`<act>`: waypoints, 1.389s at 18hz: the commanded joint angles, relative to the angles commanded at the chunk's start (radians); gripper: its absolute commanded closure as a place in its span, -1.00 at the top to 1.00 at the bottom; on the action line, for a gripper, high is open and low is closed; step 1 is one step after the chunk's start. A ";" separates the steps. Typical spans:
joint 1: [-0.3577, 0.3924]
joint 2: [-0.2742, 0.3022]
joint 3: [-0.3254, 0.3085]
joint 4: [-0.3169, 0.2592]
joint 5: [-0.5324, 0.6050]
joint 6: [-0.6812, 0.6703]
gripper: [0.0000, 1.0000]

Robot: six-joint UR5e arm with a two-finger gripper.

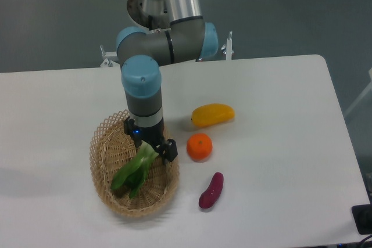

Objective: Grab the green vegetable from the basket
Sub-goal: 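Move the open gripper over the bok choy in the wicker basket, then lower the gripper onto the bok choy and close on its stem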

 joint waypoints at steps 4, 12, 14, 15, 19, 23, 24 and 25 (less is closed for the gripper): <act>-0.011 -0.020 0.000 0.008 0.014 -0.025 1.00; -0.026 -0.042 0.003 0.014 0.034 -0.042 1.00; -0.029 -0.049 -0.002 0.038 0.035 -0.045 1.00; -0.029 -0.054 -0.008 0.055 0.038 -0.057 1.00; -0.035 -0.058 -0.009 0.071 0.040 -0.072 0.86; -0.035 -0.068 -0.008 0.072 0.040 -0.072 0.86; -0.035 -0.068 -0.008 0.072 0.040 -0.072 0.86; -0.035 -0.069 -0.009 0.072 0.040 -0.072 0.87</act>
